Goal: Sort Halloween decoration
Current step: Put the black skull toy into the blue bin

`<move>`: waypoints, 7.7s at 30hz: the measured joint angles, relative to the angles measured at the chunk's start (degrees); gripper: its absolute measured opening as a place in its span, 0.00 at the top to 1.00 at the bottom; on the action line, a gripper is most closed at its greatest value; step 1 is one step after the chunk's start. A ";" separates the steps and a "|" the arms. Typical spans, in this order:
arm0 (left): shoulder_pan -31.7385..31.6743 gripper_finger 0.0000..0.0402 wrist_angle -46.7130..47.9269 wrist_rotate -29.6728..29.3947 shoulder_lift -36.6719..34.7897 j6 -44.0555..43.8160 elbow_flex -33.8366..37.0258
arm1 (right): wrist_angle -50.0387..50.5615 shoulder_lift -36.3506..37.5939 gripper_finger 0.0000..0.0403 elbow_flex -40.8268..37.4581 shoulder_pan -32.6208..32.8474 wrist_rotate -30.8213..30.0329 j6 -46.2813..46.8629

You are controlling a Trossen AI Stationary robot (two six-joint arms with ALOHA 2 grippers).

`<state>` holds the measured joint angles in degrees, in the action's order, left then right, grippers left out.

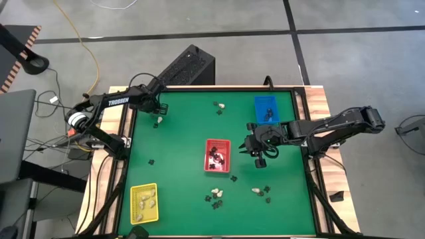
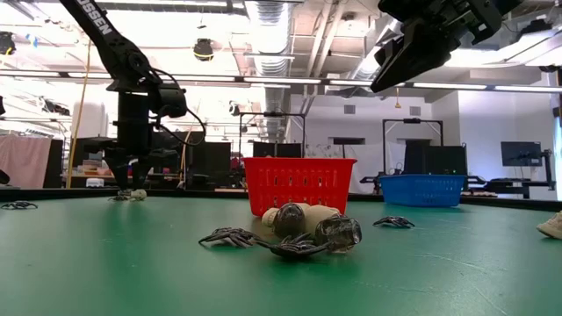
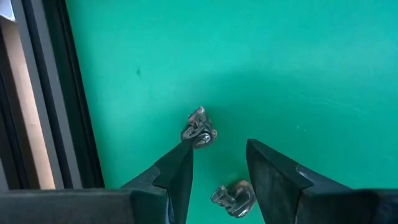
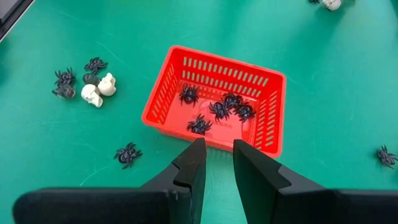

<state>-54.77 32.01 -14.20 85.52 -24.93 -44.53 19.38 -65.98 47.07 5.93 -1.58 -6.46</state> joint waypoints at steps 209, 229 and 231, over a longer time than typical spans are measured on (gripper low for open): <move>27.50 0.82 -35.74 22.91 16.68 4.88 -14.56 | 8.06 5.79 0.72 -0.02 2.27 -7.63 7.41; 37.55 0.82 -51.81 22.43 53.07 12.27 -61.37 | 13.86 15.12 0.72 0.00 6.32 -19.08 13.91; 37.29 0.82 -48.35 21.84 56.98 12.61 -67.50 | 13.75 16.07 0.72 0.00 7.72 -21.93 14.08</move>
<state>-17.48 -16.34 7.65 142.49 -12.32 -112.04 33.12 -49.91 47.07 13.65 -23.52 7.62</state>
